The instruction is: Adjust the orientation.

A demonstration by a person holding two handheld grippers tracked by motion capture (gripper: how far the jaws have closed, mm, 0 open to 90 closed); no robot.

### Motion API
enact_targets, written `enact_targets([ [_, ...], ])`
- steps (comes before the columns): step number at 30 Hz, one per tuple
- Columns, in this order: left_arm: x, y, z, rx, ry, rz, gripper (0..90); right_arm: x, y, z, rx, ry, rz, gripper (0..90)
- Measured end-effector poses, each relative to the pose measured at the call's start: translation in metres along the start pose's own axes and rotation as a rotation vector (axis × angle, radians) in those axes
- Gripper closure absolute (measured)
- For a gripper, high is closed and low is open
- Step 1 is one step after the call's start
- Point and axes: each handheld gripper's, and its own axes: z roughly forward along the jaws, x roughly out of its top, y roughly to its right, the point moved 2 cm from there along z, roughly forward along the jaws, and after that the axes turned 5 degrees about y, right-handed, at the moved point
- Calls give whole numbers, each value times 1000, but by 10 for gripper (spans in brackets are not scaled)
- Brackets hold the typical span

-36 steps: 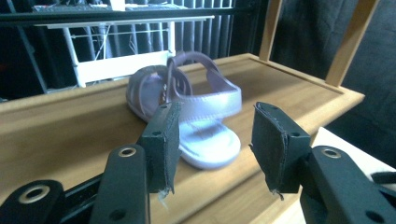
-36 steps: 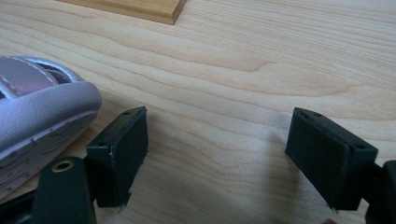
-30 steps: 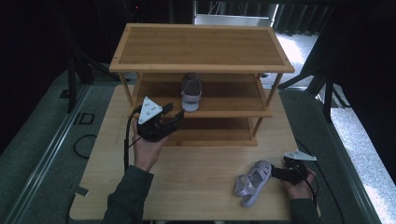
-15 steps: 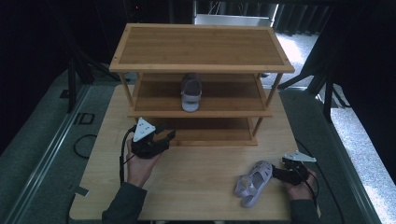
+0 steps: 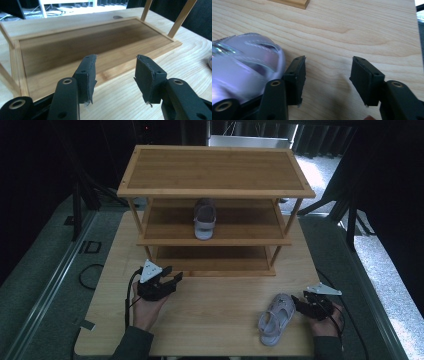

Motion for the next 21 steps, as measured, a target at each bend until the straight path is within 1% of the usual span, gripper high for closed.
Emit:
enact_targets([
  [3, -7, -2, 1, 3, -14, -6, 518, 4, 4, -7, -6, 31, 23, 472],
  [5, -11, -3, 1, 4, -23, -10, 518, 5, 5, -11, 1, 45, 33, 472],
  [10, -18, -6, 1, 10, -34, -19, 517, 2, 0, -19, 17, 55, 23, 472],
  [13, -21, -8, 1, 14, -37, -22, 518, 0, -2, -24, 25, 65, 31, 472],
  [16, -26, -10, 2, 18, -49, -26, 518, -4, -4, -34, 53, 89, 48, 470],
  [21, -31, -10, 3, 23, -61, -26, 517, -10, -11, -44, 90, 97, 56, 432],
])
